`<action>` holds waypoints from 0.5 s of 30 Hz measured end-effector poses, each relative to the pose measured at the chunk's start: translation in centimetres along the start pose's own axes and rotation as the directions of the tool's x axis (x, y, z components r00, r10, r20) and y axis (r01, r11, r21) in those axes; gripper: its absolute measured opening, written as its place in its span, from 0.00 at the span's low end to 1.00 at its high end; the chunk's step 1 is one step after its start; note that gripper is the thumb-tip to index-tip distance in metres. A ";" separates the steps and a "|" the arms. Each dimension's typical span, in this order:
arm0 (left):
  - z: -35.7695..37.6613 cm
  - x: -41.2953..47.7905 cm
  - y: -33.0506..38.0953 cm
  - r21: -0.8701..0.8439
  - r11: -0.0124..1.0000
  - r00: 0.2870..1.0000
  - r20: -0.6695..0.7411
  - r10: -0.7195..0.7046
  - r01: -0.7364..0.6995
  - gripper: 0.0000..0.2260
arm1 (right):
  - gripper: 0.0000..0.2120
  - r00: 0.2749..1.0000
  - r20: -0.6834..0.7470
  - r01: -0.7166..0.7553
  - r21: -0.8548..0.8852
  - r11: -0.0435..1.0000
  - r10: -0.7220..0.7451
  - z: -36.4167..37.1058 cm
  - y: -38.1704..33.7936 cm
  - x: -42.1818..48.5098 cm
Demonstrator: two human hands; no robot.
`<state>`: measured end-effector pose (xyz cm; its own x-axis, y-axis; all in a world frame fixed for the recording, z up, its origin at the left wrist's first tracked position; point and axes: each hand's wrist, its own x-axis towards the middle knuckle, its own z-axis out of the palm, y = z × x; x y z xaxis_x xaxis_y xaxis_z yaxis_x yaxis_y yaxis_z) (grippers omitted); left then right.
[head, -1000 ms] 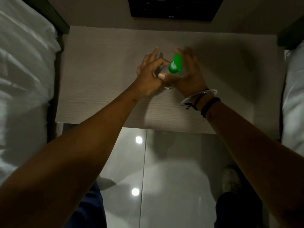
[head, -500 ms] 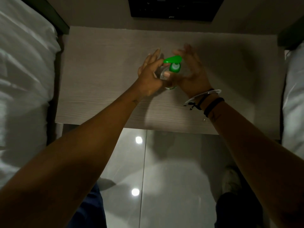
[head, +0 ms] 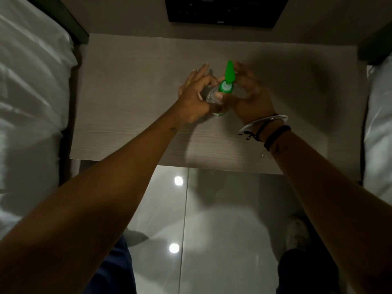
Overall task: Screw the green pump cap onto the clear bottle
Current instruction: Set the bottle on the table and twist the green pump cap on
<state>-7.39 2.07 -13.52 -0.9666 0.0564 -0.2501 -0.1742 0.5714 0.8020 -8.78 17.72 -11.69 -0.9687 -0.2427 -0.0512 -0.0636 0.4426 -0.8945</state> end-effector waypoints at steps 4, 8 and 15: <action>-0.1 0.0 -0.1 -0.008 1.000 1.000 0.000 -0.011 0.011 0.19 | 0.21 0.994 -0.107 -0.019 0.028 0.999 0.021 0.3 -0.5 0.3; -0.2 -0.1 0.2 -0.014 1.000 1.000 0.024 -0.012 0.013 0.21 | 0.21 0.989 -0.149 -0.003 0.076 0.997 0.015 0.8 -0.9 0.1; -0.1 -0.2 -0.1 -0.036 0.999 1.000 0.001 -0.014 0.014 0.18 | 0.39 0.999 -0.037 -0.002 -0.144 0.990 -0.003 -1.1 -0.7 0.0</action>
<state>-7.22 1.92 -13.47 -0.9637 0.0494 -0.2623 -0.1946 0.5424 0.8173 -9.01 18.32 -10.55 -0.9767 -0.2120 -0.0322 -0.0951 0.5630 -0.8209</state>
